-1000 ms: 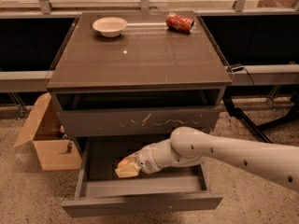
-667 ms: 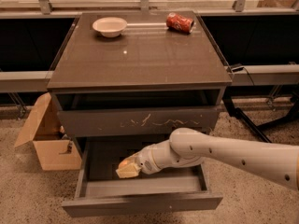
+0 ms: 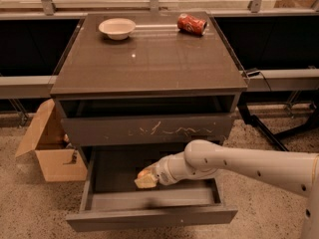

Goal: Place orange into middle drawer

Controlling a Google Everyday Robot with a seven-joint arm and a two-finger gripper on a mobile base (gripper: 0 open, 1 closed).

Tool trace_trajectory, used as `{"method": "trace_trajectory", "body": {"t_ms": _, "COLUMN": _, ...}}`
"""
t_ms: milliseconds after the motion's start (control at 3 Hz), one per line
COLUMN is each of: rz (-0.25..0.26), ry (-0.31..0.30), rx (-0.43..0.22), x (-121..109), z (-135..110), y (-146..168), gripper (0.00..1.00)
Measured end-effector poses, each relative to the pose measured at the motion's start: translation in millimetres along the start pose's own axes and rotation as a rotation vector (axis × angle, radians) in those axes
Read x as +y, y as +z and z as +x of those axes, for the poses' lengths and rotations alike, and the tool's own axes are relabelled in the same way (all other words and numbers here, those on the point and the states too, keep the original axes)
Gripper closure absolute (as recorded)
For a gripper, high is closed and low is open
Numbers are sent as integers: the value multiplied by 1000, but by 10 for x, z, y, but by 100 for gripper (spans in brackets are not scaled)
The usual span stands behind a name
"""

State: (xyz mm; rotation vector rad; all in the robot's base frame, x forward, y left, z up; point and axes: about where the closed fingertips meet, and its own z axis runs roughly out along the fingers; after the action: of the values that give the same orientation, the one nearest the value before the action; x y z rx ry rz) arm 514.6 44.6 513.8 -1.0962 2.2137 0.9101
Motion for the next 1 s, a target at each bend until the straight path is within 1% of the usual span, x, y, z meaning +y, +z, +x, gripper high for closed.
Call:
{"method": "trace_trajectory", "body": {"t_ms": 333, "rz": 35, "ry": 12, "rx": -8, "x": -213, "z": 99, "y": -31, "gripper": 59}}
{"method": "trace_trajectory", "body": {"t_ms": 667, "rz": 54, "ry": 17, "rx": -26, "x": -336, "z": 127, "y": -64, "gripper": 36}}
{"method": "trace_trajectory", "body": {"t_ms": 1000, "rz": 54, "ry": 17, "rx": -26, "x": -336, "z": 127, "y": -64, "gripper": 13}}
